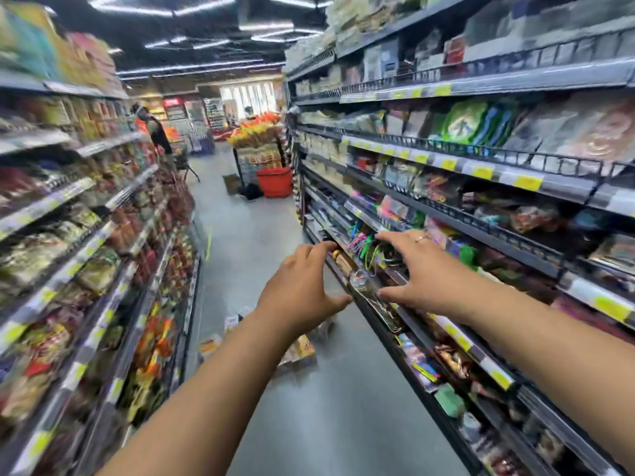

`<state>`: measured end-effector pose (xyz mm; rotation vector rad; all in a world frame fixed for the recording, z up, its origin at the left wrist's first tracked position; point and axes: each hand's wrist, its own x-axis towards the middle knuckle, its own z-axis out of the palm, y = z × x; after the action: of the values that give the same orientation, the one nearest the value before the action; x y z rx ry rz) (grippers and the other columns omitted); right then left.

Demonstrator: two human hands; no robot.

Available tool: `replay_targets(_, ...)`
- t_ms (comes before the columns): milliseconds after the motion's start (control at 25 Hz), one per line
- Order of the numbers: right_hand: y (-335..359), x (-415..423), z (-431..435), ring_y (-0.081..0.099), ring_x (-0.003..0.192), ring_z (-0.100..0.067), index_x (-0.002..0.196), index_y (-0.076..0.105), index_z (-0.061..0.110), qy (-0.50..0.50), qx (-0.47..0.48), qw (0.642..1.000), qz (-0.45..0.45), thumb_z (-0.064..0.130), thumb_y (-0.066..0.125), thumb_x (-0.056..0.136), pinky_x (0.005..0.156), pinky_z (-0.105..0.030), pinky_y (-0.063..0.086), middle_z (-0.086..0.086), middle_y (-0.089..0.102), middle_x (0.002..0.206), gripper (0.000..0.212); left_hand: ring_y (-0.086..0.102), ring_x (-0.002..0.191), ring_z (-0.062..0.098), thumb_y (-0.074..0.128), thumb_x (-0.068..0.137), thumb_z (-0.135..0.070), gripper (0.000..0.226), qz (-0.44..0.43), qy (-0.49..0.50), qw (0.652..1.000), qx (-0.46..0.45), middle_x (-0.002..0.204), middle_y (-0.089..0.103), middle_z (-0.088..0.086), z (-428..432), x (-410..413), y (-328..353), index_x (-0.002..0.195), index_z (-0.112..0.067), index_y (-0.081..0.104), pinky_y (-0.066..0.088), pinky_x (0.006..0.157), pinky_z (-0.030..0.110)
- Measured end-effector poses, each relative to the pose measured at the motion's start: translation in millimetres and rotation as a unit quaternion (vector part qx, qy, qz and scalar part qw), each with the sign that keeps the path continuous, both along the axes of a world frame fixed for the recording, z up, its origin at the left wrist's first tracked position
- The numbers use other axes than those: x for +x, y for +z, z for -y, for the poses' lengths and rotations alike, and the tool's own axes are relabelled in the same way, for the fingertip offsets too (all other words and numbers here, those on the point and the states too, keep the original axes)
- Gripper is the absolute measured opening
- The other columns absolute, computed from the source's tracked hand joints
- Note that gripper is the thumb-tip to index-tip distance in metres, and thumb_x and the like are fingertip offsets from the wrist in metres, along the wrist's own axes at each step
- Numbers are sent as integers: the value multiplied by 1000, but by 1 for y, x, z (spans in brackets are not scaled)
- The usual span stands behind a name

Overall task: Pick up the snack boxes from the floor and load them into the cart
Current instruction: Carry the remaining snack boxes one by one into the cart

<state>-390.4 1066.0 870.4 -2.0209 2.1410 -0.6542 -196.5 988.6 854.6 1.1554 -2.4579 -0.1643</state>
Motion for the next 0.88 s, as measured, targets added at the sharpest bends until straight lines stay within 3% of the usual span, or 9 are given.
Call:
replay_targets(360, -24, 47, 203, 42, 132, -26, 147, 26, 34, 39, 15, 999, 34, 45, 79, 72, 105, -39, 40, -7, 30, 148, 93, 41, 133, 25, 74, 78, -50, 86, 16, 64, 997, 35, 148, 36, 0, 180, 54, -10, 147, -32, 25, 39, 102, 38)
replay_targets(560, -56, 43, 315, 48, 124, -24, 148, 25, 33, 67, 57, 996, 17, 43, 77, 74, 98, -32, 41, -7, 28, 148, 91, 42, 132, 25, 74, 77, -49, 86, 13, 97, 993, 73, 147, 37, 0, 275, 55, -50, 146, -32, 27, 39, 103, 37)
replay_targets(720, -79, 31, 423, 43, 130, -28, 149, 24, 33, 98, 81, 992, 6, 43, 76, 76, 104, -37, 40, -8, 29, 149, 90, 41, 133, 25, 74, 77, -50, 86, 26, 140, 985, 93, 149, 36, 0, 372, 44, -77, 147, -32, 27, 41, 105, 41)
replay_targets(880, -85, 24, 519, 47, 126, -28, 149, 24, 32, 130, 105, 986, -7, 41, 75, 78, 98, -36, 40, -6, 27, 150, 88, 42, 133, 24, 74, 77, -49, 86, 28, 178, 977, 110, 150, 36, 0, 451, 36, -86, 147, -29, 27, 40, 104, 39)
